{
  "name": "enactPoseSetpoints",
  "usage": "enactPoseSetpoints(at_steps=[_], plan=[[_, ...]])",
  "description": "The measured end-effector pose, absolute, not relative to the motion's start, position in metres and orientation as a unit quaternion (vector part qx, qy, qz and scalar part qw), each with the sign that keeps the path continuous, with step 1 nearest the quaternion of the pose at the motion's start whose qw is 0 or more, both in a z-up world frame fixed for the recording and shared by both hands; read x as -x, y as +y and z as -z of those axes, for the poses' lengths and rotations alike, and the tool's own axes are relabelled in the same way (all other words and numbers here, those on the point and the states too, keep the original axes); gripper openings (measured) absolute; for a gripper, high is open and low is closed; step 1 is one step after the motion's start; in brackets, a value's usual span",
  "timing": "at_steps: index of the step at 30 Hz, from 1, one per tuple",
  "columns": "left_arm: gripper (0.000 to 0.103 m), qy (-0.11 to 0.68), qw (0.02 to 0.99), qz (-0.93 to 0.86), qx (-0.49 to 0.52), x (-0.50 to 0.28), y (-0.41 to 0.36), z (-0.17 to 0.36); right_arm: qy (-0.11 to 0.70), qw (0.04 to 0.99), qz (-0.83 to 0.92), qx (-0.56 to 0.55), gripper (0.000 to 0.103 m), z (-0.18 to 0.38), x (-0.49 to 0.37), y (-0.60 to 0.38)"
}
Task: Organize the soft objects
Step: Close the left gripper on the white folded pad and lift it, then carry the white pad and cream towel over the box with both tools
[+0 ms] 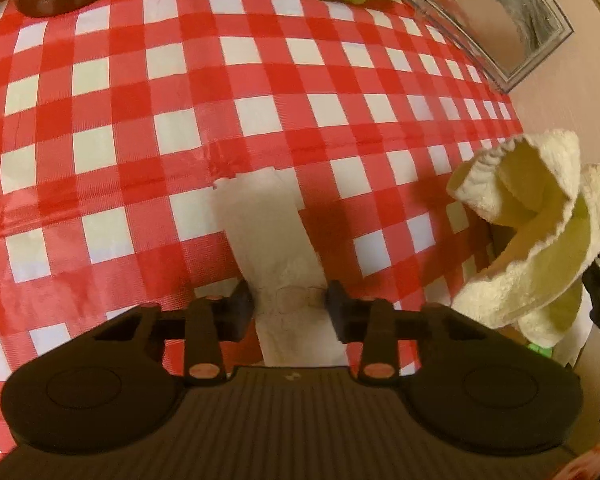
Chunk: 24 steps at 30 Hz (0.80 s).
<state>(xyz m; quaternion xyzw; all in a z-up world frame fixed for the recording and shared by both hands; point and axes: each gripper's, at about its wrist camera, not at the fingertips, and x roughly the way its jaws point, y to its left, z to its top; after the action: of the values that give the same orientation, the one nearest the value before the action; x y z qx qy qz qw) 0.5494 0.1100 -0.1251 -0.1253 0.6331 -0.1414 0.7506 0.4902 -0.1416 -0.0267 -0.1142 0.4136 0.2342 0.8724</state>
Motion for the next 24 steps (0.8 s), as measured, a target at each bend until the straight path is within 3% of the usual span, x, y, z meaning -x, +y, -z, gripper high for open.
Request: enactPoseSetpoints(at_steps=[3,14,24], plan=[[0.01,0.627,0.755,0.144,0.128,-0.549,0.114,0.118,0.413,0.874,-0.232,0.114,0.026,0.023,-0.489,-0.143],[0.008,0.579,0.798,0.123,0.116,-0.523,0.136,0.055,0.396,0.883,-0.23,0.102,0.026,-0.014,-0.462,-0.15],[0.008,0.491,0.862,0.09,0.086,-0.449,0.128,-0.035,0.377,0.898,-0.22,0.059,0.026,-0.065,-0.404,-0.17]])
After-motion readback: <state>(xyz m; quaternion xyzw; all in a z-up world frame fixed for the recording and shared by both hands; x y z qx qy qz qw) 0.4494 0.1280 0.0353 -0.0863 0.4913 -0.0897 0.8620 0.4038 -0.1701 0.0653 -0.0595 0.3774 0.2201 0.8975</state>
